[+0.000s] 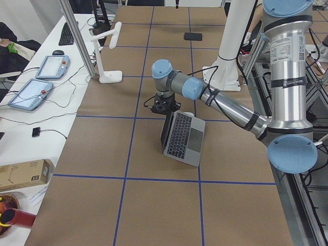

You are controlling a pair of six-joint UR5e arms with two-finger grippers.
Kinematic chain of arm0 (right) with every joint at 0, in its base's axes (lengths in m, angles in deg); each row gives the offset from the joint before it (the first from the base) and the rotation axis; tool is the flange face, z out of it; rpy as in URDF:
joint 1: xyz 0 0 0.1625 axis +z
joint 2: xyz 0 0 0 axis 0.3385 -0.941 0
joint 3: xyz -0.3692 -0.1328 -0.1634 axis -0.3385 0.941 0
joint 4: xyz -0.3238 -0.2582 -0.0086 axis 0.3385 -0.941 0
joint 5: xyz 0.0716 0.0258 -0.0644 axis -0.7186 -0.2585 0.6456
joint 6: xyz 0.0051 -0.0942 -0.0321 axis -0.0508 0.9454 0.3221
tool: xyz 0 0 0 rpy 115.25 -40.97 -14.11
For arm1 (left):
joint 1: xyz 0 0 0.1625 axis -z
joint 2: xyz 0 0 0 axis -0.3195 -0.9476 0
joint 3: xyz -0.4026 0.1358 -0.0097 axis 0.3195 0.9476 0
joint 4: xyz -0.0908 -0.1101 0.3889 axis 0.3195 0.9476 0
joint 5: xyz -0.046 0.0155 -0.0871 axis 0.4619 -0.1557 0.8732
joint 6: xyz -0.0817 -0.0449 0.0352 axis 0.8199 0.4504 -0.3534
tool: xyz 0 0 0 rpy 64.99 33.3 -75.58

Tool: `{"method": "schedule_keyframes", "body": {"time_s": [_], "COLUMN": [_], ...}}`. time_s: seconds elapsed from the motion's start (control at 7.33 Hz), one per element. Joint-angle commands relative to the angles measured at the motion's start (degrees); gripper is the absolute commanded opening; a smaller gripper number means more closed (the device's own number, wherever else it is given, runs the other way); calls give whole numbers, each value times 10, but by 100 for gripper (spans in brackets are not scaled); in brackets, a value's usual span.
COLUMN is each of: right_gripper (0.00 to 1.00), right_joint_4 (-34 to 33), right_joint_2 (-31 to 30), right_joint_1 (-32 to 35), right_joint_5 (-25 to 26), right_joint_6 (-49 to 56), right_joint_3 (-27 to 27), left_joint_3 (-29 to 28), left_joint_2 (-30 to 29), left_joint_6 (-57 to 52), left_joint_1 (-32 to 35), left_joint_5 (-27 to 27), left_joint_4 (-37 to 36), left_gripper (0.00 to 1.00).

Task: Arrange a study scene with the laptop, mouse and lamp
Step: 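Grip the laptop with the left gripper and lift it off the table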

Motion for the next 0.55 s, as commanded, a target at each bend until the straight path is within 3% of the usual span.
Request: {"method": "schedule_keyframes", "body": {"time_s": [0.0, 0.41], "right_gripper": [100, 100], "right_joint_4": [-2, -5], "right_joint_2": [-1, -3], "right_joint_1": [2, 5], "right_joint_5": [-11, -25], "right_joint_6": [0, 0], "right_joint_3": [0, 1], "left_joint_3": [9, -34], "left_joint_2": [-111, -310], "left_joint_6": [-14, -10], "left_joint_1": [11, 5], "left_joint_5": [-1, -6], "left_joint_4": [-126, -279], "left_gripper": [0, 0]}}
